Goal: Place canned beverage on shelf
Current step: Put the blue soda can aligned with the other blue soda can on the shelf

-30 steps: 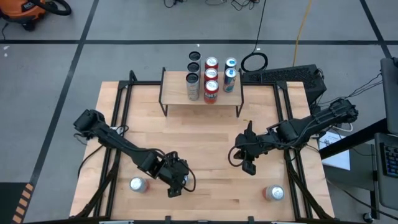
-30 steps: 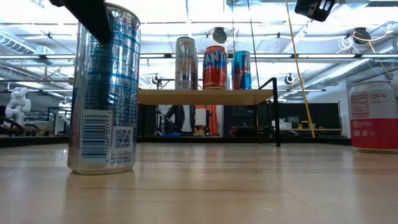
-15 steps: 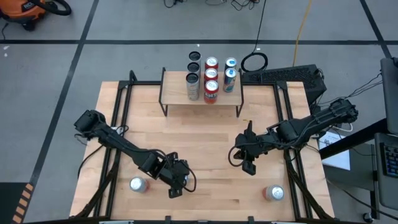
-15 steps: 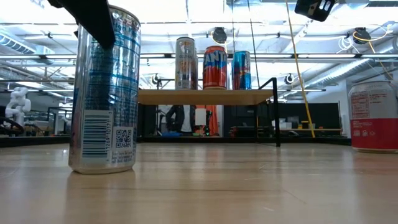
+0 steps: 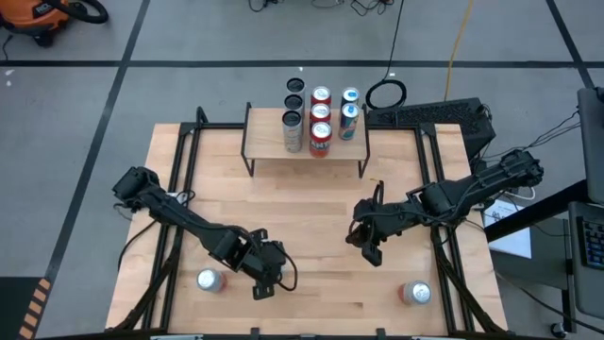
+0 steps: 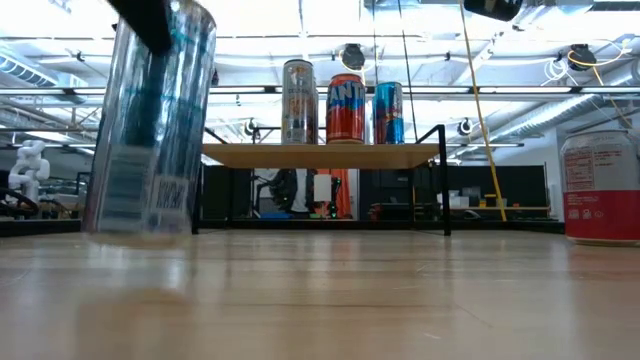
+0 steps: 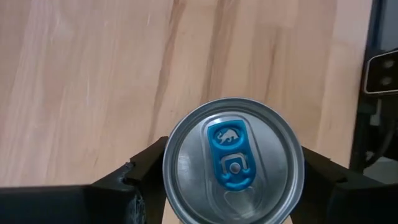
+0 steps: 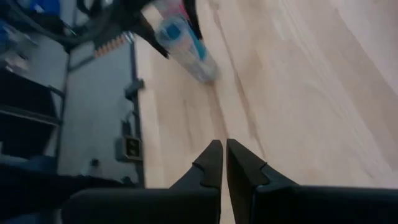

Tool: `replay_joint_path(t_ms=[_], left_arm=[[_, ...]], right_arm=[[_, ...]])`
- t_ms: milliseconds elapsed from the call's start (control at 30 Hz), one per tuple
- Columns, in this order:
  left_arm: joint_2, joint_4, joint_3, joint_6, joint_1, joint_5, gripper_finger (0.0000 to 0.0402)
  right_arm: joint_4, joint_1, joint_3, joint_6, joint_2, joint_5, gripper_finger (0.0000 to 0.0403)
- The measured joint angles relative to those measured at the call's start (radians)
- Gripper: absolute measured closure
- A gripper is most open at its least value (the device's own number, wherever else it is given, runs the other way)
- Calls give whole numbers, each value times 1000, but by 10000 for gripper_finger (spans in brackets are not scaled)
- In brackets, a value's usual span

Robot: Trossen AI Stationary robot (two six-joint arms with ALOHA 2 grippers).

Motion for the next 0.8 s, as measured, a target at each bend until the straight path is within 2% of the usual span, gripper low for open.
replay_joint_path(t_ms=[267,433,633,800], left_arm=[[-5,-51,86,1,38,3,165],[-5,-52,177,-5,76,2,165],[-5,-55,314,-75,137,-5,165],[-5,-78,388,-204,203,-6,165]], right_arm=[[33,0,0,141,0,155,403],[47,0,0,209,0,205,403],[70,0,0,205,0,230,403],[118,0,0,107,0,231,395]])
